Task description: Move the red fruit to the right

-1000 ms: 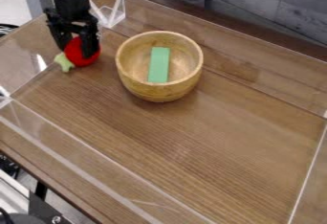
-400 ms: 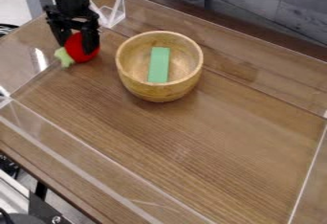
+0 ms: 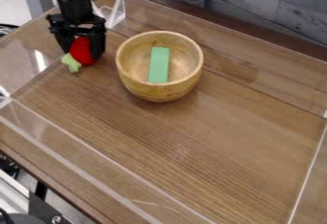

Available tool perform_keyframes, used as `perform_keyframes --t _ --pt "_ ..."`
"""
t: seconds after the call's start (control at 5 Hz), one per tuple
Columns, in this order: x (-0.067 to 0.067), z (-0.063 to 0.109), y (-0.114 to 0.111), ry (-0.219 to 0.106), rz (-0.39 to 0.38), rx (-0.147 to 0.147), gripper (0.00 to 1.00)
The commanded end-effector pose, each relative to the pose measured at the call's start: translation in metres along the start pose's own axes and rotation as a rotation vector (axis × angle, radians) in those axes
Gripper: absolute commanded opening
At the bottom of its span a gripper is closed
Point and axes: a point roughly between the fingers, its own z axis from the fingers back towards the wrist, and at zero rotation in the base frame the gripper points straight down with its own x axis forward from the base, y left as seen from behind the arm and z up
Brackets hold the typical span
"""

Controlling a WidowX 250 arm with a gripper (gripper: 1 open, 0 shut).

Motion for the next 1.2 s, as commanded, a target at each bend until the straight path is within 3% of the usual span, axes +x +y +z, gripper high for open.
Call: perform_keyframes --t 0.0,0.2,0.4,0.6,1.0 --pt "-0.005 0.042 0.003 -0.069 0.048 0.002 0.0" --pt "-0.013 0.08 -0.003 -0.103 0.088 -0.038 0.0" --pt "-0.004 0.105 -0.032 -0.113 0.058 -0.08 0.0" --pt "0.002 0.115 -0.075 -0.104 -0.041 -0.109 0.0" --pt "-0.024 0.106 -0.16 -0.088 -0.162 -0.127 0.0"
